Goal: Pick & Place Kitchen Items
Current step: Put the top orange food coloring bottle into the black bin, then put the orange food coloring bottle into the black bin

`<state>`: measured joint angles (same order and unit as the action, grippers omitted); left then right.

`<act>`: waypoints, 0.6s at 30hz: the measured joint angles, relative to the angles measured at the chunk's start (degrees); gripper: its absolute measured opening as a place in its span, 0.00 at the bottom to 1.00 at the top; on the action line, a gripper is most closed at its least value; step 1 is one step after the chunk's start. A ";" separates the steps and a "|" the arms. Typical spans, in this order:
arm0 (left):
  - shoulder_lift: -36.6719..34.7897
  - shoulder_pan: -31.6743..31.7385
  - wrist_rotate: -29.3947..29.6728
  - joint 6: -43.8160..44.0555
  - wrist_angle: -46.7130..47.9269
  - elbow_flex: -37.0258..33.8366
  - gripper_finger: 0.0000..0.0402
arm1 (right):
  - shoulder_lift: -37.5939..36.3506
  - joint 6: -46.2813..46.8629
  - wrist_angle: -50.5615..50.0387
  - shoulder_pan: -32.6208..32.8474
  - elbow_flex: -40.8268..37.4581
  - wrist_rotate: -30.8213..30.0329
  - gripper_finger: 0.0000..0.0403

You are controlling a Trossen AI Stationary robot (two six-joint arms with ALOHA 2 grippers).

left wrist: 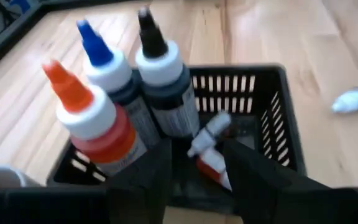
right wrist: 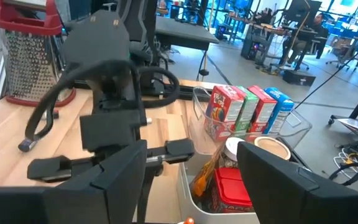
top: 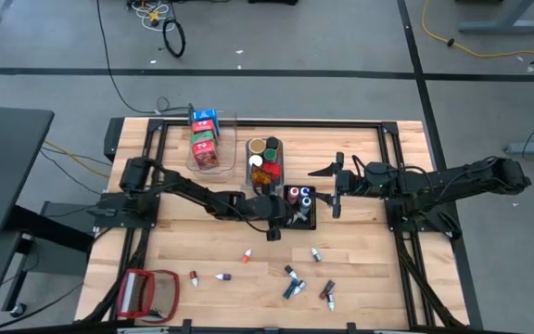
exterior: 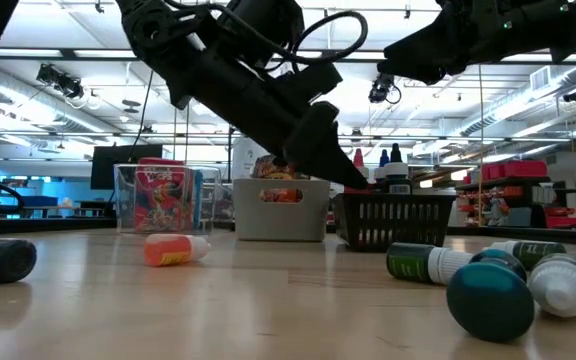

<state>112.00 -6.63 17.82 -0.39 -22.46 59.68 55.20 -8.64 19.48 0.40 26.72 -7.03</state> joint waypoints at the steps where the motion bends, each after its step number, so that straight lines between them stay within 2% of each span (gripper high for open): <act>1: -0.49 0.00 -0.46 -0.10 -0.07 0.00 0.40 | 0.00 -0.02 -0.02 0.00 0.00 0.00 0.65; 6: -4.63 -0.83 -2.52 0.35 1.15 0.00 0.42 | 0.00 -0.79 -0.23 0.00 0.00 0.00 0.65; 10: -9.09 -1.96 -2.50 4.07 7.39 0.00 0.41 | 0.00 -0.83 -0.22 0.00 0.00 0.00 0.65; 18: -11.97 -4.81 -5.54 32.08 21.68 0.00 0.39 | 0.00 -0.85 -0.22 0.00 0.00 0.00 0.65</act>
<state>100.03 -11.44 12.28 31.69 -0.78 59.68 55.20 -9.50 19.26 0.40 26.72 -7.03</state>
